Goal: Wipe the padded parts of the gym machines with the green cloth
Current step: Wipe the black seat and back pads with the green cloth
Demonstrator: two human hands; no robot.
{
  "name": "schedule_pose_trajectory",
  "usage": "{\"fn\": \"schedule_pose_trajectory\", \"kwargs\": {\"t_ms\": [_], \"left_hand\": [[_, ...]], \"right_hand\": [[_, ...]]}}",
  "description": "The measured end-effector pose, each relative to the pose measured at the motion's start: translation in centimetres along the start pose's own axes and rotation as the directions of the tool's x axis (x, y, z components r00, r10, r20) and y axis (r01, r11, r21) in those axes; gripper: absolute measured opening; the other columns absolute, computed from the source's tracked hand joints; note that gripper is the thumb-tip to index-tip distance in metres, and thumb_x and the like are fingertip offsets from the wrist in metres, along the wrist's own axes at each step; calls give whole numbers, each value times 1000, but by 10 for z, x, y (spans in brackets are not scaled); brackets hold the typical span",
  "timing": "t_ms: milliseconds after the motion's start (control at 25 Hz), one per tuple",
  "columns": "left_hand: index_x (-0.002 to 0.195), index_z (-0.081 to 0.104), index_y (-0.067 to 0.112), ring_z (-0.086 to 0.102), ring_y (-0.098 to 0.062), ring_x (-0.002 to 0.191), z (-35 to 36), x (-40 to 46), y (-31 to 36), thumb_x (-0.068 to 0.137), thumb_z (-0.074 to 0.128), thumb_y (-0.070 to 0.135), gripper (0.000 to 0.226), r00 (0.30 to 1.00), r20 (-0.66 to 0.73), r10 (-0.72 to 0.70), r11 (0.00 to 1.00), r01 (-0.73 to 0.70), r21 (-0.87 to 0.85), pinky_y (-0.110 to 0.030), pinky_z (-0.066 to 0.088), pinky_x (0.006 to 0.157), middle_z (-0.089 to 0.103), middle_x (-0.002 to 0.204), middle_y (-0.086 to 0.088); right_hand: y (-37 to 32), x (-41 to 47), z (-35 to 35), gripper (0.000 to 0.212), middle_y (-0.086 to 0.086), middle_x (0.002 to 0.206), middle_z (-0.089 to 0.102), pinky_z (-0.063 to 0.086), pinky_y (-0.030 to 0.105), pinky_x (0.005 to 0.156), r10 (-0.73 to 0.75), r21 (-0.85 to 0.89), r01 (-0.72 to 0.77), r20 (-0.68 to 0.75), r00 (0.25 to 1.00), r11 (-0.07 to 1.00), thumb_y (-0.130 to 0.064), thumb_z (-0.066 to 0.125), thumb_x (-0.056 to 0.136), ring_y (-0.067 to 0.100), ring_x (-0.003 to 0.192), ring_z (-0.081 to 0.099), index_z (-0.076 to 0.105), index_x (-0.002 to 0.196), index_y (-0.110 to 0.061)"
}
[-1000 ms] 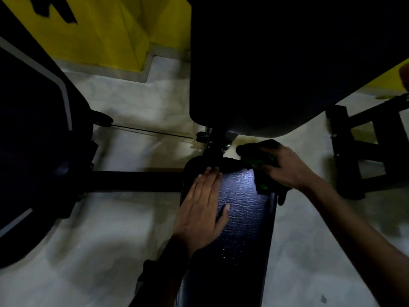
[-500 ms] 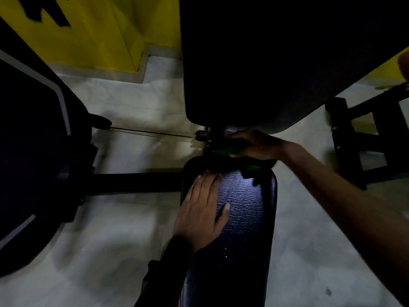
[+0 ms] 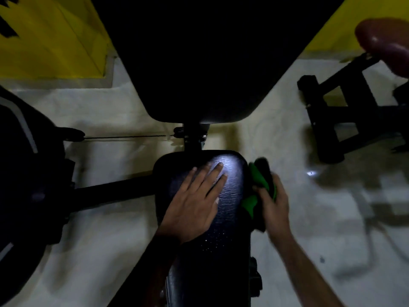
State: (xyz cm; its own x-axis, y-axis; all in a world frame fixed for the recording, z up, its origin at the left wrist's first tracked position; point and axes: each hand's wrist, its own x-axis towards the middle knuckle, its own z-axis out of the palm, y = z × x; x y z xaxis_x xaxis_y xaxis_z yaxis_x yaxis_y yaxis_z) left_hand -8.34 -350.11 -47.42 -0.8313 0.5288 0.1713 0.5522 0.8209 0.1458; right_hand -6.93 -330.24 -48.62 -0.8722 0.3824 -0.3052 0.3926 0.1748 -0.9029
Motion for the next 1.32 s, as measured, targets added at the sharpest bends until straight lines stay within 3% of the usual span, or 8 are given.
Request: {"fn": "schedule_pose_trajectory", "kwargs": {"t_ms": [160,360,480,680,880,960,1160,1320], "left_hand": [[145,38,12,25,-22,143,2,9,2,92,38,29,56,999,32,5,1000,-6,5,-46,23,114,30,154,-6],[145,38,11,30,-26,141,0,8,2,92,35,28,56,999,28,22,1000,-22,7,-48,25,113,33,153,-8],[144,40,10,33,-28,139,1,8,1,92,36,28,55,999,9,33,999,-33,-1,-49,26,112,34,152,-9],[144,38,8,33,-29,138,3,6,-1,93,35,28,54,999,-17,50,999,-49,9,-49,25,111,34,152,-10],[144,36,8,34,-31,138,5,5,0,93,33,28,55,998,-17,54,998,-54,21,-50,23,111,33,152,-12],[144,37,7,33,-31,138,6,5,-1,93,33,27,54,998,-22,61,998,-60,24,-50,22,111,34,152,-13],[142,40,6,32,-29,139,5,-3,5,95,35,23,50,996,-48,76,996,-78,-36,-52,19,114,36,151,-11],[143,38,6,31,-29,140,3,-10,4,96,35,23,50,994,-29,110,993,-111,-36,-51,18,114,34,152,-11]], "right_hand": [[17,-68,-2,45,2,120,61,42,49,103,37,77,-32,-66,997,997,-22,61,74,20,115,57,61,113,-44],[-31,22,17,57,10,118,61,42,42,103,-44,15,45,-75,996,999,-37,58,67,20,111,58,61,120,-15],[-24,3,16,45,7,113,61,44,39,100,-20,50,25,-105,994,998,-32,62,67,15,105,58,63,111,-23],[24,-92,-3,45,12,109,63,44,49,99,72,105,-58,-142,987,993,-37,64,63,18,101,60,63,106,-25],[-13,-43,9,34,-7,89,67,52,26,81,-14,148,36,-147,989,988,-43,81,69,6,82,62,64,93,-25],[-20,-27,15,23,-13,81,66,52,29,80,-45,128,71,-195,980,989,-39,77,75,3,78,61,62,88,-27],[29,-95,-2,27,3,102,67,50,36,90,6,87,11,-185,983,996,-32,71,77,12,94,63,64,100,-22],[59,-159,-16,26,1,104,67,48,44,95,58,63,-49,-148,987,997,-28,72,77,14,100,64,66,102,-26]]}}
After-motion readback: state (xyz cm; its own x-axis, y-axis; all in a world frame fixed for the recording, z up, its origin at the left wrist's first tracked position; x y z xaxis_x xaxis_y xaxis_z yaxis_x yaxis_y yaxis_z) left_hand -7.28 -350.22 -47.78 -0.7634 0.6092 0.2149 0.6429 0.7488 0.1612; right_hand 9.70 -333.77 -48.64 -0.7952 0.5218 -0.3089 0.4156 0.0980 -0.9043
